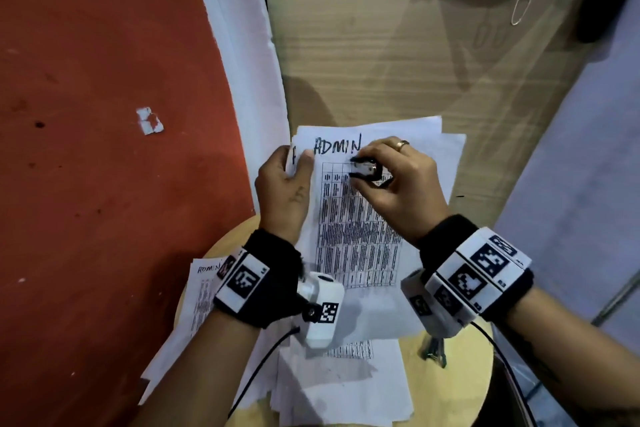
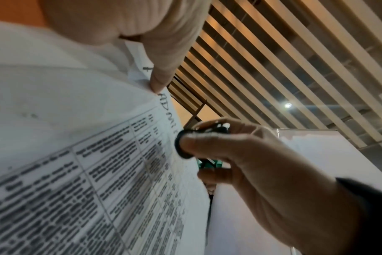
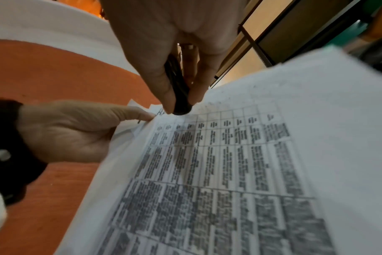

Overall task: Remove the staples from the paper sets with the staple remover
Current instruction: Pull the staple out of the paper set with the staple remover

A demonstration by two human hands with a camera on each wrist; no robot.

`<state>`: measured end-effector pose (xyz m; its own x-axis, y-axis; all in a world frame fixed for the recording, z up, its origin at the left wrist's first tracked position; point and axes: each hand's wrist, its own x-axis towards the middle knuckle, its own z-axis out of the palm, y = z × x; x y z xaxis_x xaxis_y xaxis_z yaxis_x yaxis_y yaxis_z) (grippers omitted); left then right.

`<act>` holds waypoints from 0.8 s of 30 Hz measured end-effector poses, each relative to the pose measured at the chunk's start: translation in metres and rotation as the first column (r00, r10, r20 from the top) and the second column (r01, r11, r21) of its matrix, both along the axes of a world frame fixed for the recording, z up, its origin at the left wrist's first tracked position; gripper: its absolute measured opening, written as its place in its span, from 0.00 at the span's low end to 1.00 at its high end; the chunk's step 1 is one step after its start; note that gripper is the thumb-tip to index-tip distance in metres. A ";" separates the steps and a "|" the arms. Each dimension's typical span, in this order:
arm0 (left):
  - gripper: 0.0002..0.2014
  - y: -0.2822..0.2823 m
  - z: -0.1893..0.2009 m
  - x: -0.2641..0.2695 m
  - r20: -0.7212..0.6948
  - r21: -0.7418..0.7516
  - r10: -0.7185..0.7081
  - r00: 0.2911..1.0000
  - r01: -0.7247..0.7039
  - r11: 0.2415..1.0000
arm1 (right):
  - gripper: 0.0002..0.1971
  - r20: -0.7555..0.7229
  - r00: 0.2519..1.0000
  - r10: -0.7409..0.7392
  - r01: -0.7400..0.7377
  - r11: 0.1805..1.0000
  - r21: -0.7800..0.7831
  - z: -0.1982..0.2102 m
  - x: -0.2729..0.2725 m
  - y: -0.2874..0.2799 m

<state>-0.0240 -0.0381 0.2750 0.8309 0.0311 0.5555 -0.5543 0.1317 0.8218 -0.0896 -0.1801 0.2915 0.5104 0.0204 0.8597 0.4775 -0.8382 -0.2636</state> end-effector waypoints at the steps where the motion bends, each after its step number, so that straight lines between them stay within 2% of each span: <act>1: 0.07 0.000 0.000 0.003 -0.008 0.017 -0.008 1.000 0.008 1.000 | 0.12 -0.033 0.999 -0.027 0.026 1.000 -0.007 -0.004 0.001 -0.004; 6: 0.12 0.001 -0.008 0.009 -0.061 0.061 -0.072 0.996 0.076 0.995 | 0.13 -0.235 0.957 -0.170 0.162 0.985 -0.052 -0.015 0.003 -0.016; 9: 0.12 0.002 -0.009 0.009 -0.088 0.078 -0.086 0.992 0.093 0.993 | 0.13 -0.379 0.878 -0.292 0.254 0.956 -0.146 -0.019 0.004 -0.017; 11: 0.11 0.003 -0.010 0.010 -0.090 0.087 -0.088 0.992 0.096 0.992 | 0.16 -0.433 0.847 -0.308 0.260 0.951 -0.169 -0.021 0.005 -0.019; 17: 0.13 0.008 -0.014 0.019 -0.096 0.108 -0.109 0.989 0.120 0.987 | 0.18 -0.373 0.926 -0.050 0.063 0.998 0.024 -0.003 0.010 -0.022; 19: 0.14 0.010 -0.017 0.019 -0.092 0.121 -0.126 0.988 0.137 0.983 | 0.18 -0.440 0.898 0.014 0.013 0.998 0.058 0.009 0.014 -0.024; 22: 0.22 0.016 -0.019 0.022 -0.073 0.127 -0.144 0.987 0.153 0.980 | 0.20 -0.568 0.822 0.046 -0.020 0.998 0.053 0.020 0.026 -0.025; 24: 0.27 0.019 -0.019 0.022 -0.045 0.130 -0.152 0.987 0.157 0.979 | 0.20 -0.580 0.813 0.048 -0.026 0.999 0.047 0.022 0.031 -0.025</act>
<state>-0.0024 -0.0194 0.2560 0.8390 -0.1712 0.5165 -0.5064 0.1015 0.8563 -0.0584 -0.2054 0.3133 0.9143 0.0249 0.4044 0.2566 -0.8078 -0.5306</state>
